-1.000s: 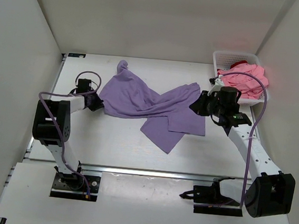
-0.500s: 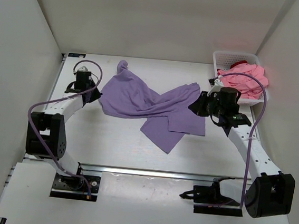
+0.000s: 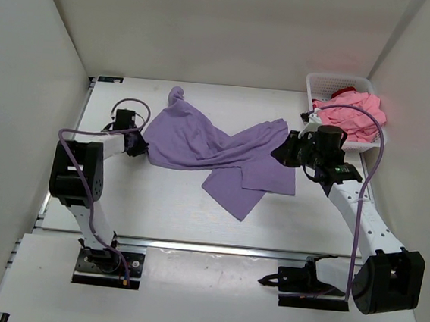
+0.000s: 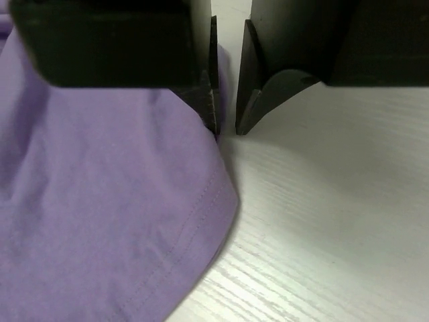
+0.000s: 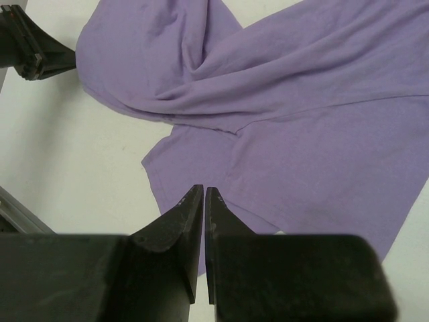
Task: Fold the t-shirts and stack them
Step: Flatten out the tshirt
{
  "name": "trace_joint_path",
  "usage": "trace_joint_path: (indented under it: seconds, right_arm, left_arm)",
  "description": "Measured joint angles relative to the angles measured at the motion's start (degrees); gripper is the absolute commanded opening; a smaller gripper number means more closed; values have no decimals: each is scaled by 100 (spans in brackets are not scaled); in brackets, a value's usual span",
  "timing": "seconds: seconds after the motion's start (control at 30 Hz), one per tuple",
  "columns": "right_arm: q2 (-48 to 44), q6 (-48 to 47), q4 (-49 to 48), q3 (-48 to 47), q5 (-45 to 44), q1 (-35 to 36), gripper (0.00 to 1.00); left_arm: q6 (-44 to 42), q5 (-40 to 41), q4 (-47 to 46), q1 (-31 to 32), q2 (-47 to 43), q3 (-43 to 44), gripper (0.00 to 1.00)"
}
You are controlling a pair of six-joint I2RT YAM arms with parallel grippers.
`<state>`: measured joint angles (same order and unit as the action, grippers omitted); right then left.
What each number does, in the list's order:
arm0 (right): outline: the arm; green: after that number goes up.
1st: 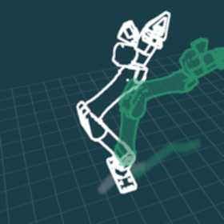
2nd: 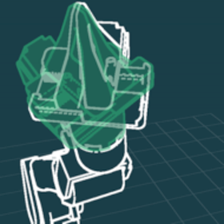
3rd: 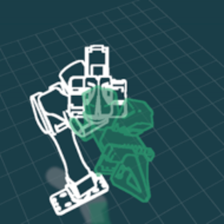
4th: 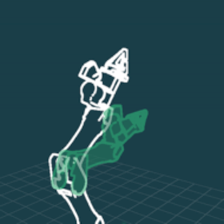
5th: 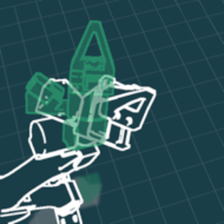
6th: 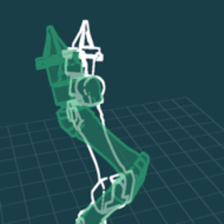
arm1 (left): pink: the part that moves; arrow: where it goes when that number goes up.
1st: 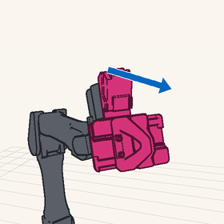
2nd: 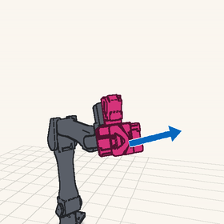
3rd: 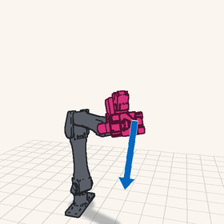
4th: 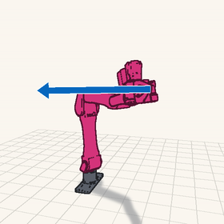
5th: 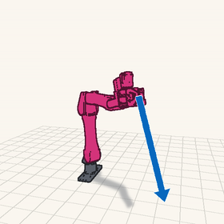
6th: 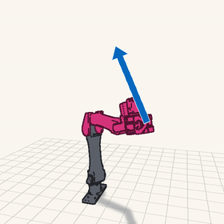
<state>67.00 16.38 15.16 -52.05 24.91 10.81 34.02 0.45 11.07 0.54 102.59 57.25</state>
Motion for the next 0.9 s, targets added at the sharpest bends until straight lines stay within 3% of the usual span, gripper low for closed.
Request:
trace_joint_path:
  seconds: [0.17, 0.47, 0.6, 0.63, 0.7, 0.77, 0.9]
  right_arm:
    - [0, 0, -22, 0, 4, -2, 5]
    - [2, 15, -24, 0, 17, 44, 4]
    - [2, 15, -24, 0, 28, 94, 3]
    - [2, 15, -24, 0, 28, 114, 3]
    - [2, 15, -24, 0, 31, 131, 3]
    - [2, 17, -24, 0, 33, 153, 3]
    - [2, 20, -26, 0, 55, 157, 3]
  left_arm:
    - [2, 7, -35, 74, 188, 214, 22]
    - [48, 39, -157, 138, 308, 345, 37]
    - [50, 44, -160, 160, 315, 361, 34]
    - [48, 42, -131, 166, 332, 385, 33]
    - [52, 46, -103, 188, 396, 470, 18]
    - [31, 48, -105, 223, 439, 485, 10]
    - [20, 57, -72, 260, 525, 612, 0]
